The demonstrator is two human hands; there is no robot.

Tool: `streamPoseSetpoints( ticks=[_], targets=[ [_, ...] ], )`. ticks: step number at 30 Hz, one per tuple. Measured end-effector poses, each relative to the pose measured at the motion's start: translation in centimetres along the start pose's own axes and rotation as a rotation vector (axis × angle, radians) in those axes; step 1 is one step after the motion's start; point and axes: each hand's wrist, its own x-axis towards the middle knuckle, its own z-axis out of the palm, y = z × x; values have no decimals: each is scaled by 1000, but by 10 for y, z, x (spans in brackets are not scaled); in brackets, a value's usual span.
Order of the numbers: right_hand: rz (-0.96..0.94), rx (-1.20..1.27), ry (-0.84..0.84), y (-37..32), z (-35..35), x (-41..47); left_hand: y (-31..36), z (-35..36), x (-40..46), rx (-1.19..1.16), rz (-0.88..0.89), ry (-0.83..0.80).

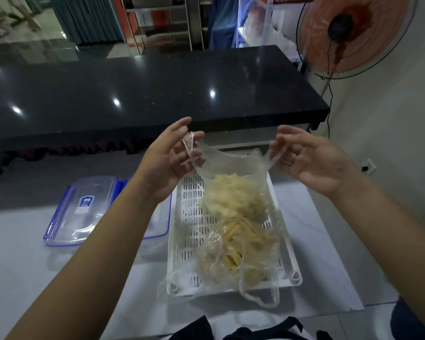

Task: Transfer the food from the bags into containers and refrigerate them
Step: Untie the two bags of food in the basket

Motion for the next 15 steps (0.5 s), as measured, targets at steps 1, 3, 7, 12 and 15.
streamPoseSetpoints(
  ticks=[1, 3, 7, 12, 15],
  targets=[
    [26, 103, 8, -7, 3, 2, 5, 3, 3, -28, -13, 5],
    [28, 183, 30, -20, 10, 8, 14, 9, 9, -77, -18, 33],
    [-32, 185, 68, -40, 20, 19, 29, 23, 18, -88, 14, 13],
    [-105, 157, 18, -57, 25, 29, 45, 29, 25, -73, 73, 6],
    [-99, 107, -4, -55, 22, 34, 41, 27, 28, -25, 57, 10]
  ],
)
